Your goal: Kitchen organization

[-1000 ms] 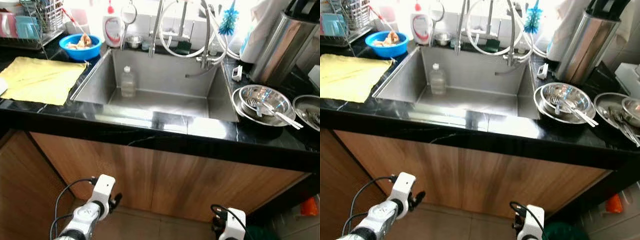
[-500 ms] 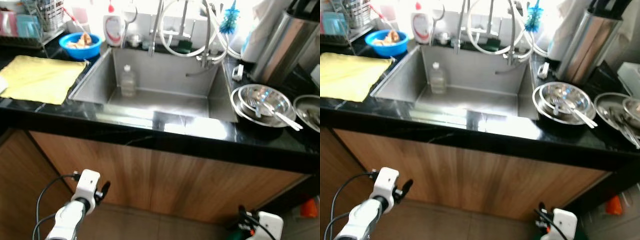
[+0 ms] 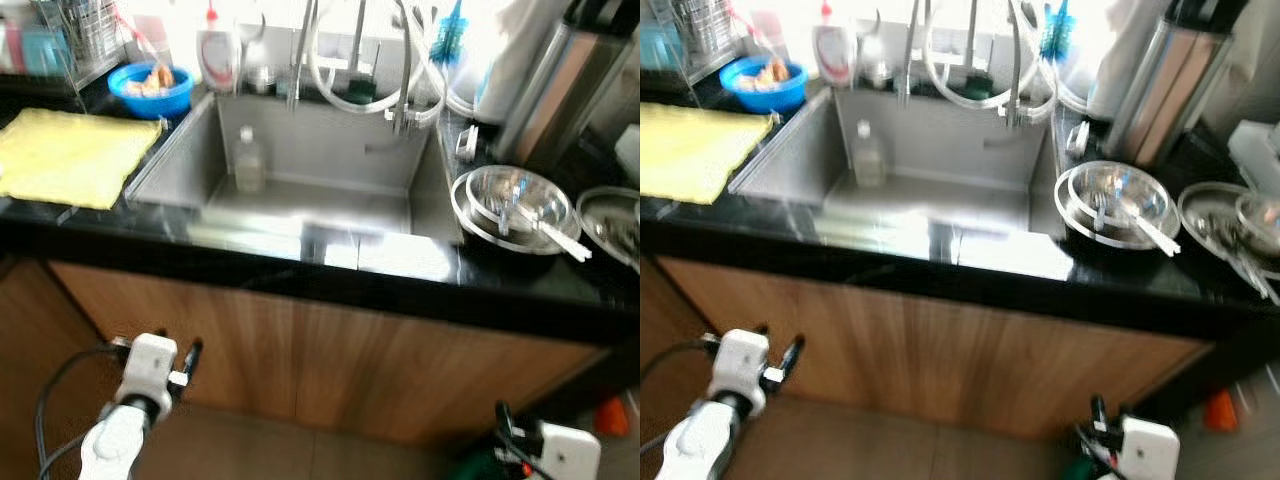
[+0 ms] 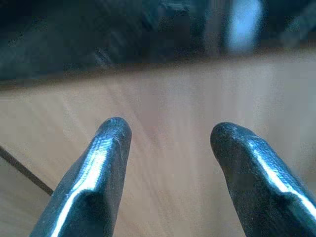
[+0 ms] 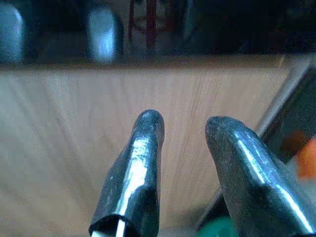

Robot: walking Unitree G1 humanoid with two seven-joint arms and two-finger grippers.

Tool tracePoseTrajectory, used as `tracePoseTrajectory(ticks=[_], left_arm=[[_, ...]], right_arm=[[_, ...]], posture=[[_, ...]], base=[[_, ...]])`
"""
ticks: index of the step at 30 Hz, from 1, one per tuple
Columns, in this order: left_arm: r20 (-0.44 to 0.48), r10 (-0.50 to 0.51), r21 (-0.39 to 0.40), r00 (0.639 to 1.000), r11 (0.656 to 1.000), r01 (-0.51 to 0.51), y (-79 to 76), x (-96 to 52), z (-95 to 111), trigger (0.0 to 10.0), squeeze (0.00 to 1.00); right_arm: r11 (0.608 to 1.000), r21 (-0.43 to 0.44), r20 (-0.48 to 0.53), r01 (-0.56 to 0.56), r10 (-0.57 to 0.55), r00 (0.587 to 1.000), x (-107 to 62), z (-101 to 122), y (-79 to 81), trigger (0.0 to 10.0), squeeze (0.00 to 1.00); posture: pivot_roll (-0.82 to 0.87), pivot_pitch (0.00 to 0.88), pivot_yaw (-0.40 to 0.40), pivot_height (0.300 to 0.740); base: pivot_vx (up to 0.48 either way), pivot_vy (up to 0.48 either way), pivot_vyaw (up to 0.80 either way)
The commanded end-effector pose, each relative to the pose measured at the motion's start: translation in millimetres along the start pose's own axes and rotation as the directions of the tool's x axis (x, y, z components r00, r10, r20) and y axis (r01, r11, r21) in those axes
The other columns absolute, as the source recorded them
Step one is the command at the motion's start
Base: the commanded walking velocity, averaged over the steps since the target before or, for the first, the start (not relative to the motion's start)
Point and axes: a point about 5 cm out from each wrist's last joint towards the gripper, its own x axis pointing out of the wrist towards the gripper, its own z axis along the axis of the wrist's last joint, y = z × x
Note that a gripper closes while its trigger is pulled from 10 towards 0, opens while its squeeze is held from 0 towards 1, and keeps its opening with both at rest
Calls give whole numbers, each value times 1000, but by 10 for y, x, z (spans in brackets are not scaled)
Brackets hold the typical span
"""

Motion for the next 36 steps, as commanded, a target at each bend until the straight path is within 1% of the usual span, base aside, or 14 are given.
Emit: tracePoseTrajectory(ticks=[1, 5, 10, 13, 15, 18, 19, 20, 21, 22, 23, 24, 28, 36], left_arm=[[29, 37, -5, 999, 999, -37, 30, 28, 100, 10000, 0], [74, 79, -23, 994, 997, -78, 54, 99, 240, 10000, 0], [222, 95, -39, 971, 995, -88, -20, 322, 701, 10000, 0], [249, 85, -58, 965, 996, -73, -71, 388, 823, 10000, 0], [310, 15, -64, 950, 998, 5, -283, 514, 1031, 10000, 0], [354, -42, -71, 934, 995, 72, -475, 591, 1164, 10000, 0], [354, -42, -71, 934, 995, 72, -475, 591, 1164, 10000, 0], [355, -62, -82, 933, 992, 97, -556, 628, 1187, 10000, 0], [357, -75, -88, 931, 990, 114, -608, 653, 1195, 10000, 0], [357, -97, -95, 929, 986, 140, -686, 688, 1210, 10000, 0], [357, -97, -95, 929, 986, 140, -686, 688, 1210, 10000, 0], [355, -121, -106, 927, 980, 169, -767, 728, 1228, 10000, 0], [362, -173, -118, 916, 966, 229, -919, 815, 1289, 10000, 0], [375, -208, -123, 903, 955, 271, -1023, 899, 1371, 10000, 0]], right_arm=[[1000, -15, 37, 11, -11, 999, 36, 154, -32, 10000, 0], [1000, -22, 70, 8, -6, 998, 100, 289, -28, 10000, 0], [998, -43, 158, -35, 41, 987, 235, 634, 77, 10000, 0], [998, -52, 180, -35, 44, 983, 289, 727, 98, 10000, 0], [997, -55, 226, -57, 68, 972, 403, 874, 163, 10000, 0], [995, -59, 261, -80, 93, 961, 491, 988, 212, 10000, 0], [995, -59, 261, -80, 93, 961, 491, 988, 212, 10000, 0], [995, -64, 271, -81, 95, 958, 532, 1031, 219, 10000, 275], [994, -57, 281, -89, 101, 954, 561, 1054, 224, 10000, 1000], [993, -58, 290, -100, 113, 950, 604, 1090, 235, 10000, 1000], [993, -58, 290, -100, 113, 950, 604, 1090, 235, 10000, 1000], [992, -70, 293, -104, 120, 949, 648, 1123, 247, 10000, 1000], [987, -89, 298, -135, 156, 942, 732, 1167, 303, 10000, 1000], [984, -97, 300, -151, 174, 938, 865, 1213, 379, 10000, 1000]], posture=[[26, 0, -64, 740], [30, 0, -71, 740], [30, 0, -74, 740], [24, 0, -69, 740], [16, 0, -63, 740], [6, 0, -54, 740], [6, 0, -54, 740], [3, 0, -52, 740], [2, 0, -51, 740], [-5, 0, -47, 740], [-5, 0, -47, 740], [-9, 0, -47, 740], [-16, 0, -42, 740], [-15, 0, -41, 740]], base=[[0, 0, 0], [0, 0, 0], [0, 0, 0], [0, 0, 0], [0, 0, 0], [0, 0, 0], [0, 0, 0], [0, 0, 0], [0, 0, 0], [0, 0, 0], [0, 0, 0], [0, 0, 0], [0, 0, 0], [0, 0, 0]])
